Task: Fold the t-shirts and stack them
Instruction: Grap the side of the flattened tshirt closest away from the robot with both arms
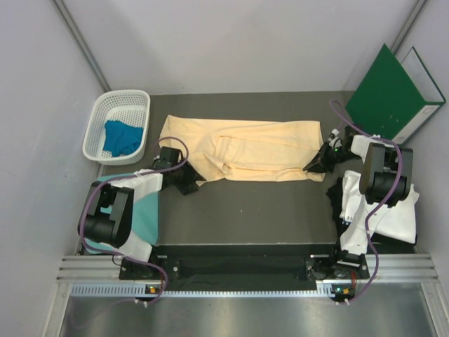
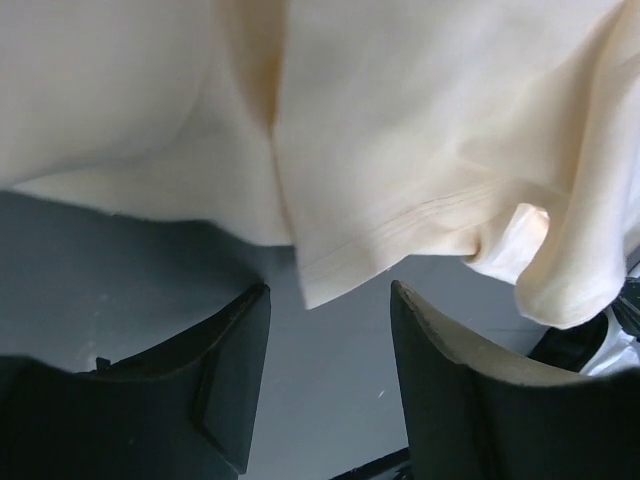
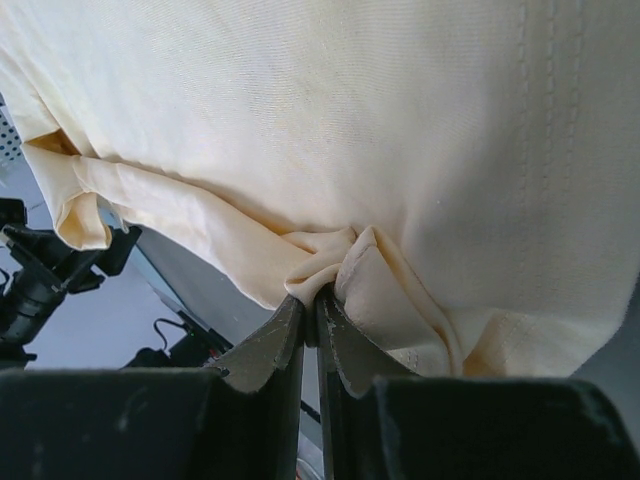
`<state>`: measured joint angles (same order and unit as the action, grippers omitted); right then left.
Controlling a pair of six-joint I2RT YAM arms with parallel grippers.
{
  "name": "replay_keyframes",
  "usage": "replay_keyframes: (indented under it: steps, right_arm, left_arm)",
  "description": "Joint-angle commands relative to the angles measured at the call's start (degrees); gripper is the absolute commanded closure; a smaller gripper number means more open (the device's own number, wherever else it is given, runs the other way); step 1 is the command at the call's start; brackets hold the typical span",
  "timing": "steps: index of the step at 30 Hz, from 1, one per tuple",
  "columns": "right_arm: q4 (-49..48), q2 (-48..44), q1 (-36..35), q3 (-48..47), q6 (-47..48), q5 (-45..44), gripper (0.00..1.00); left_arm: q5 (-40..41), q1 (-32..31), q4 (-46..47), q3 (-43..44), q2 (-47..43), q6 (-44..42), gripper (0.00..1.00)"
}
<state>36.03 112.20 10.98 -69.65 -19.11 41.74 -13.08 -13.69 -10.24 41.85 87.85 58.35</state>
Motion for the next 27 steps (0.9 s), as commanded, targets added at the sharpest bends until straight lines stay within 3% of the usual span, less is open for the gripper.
replay_keyframes:
  steps: [1,4,5,7,8,18,27]
  right_arm:
    - [-0.26,0.47,-0.70,-1.02,1.01,1.07,0.90]
    - [-0.35,0.39,-0.70,-0.93,1.10,1.07,0.90]
    - [-0.43,0.39,-0.70,-0.93,1.01,1.07,0.90]
    - [-0.35,0.39,-0.70,-0.93,1.01,1.15,0.90]
    - [-0.35,0.30,-0.70,-0.93,1.01,1.15,0.90]
    - [1.23,-1.10,-0.70,-1.37,1.45,0.54,0.90]
    - [6.15,-13.30,-0.70,2.57,2.59,-1.22,0.90]
  left_arm:
    - [0.51,-0.81,4.09,3.06,4.07,-0.34,0.44]
    - [0.69,-0.90,4.00,4.91,6.01,-0.78,0.48]
    - [0.51,-0.98,4.09,5.70,6.27,-0.95,0.64]
    - [0.51,-1.16,2.78,6.40,6.45,-1.22,0.81]
    - [1.04,-1.42,1.90,7.10,6.19,-1.39,0.99]
    - [2.09,-1.42,-10.13,9.57,-4.24,-2.97,1.00]
    - [4.65,-1.42,-29.83,14.67,-20.61,-4.47,1.00]
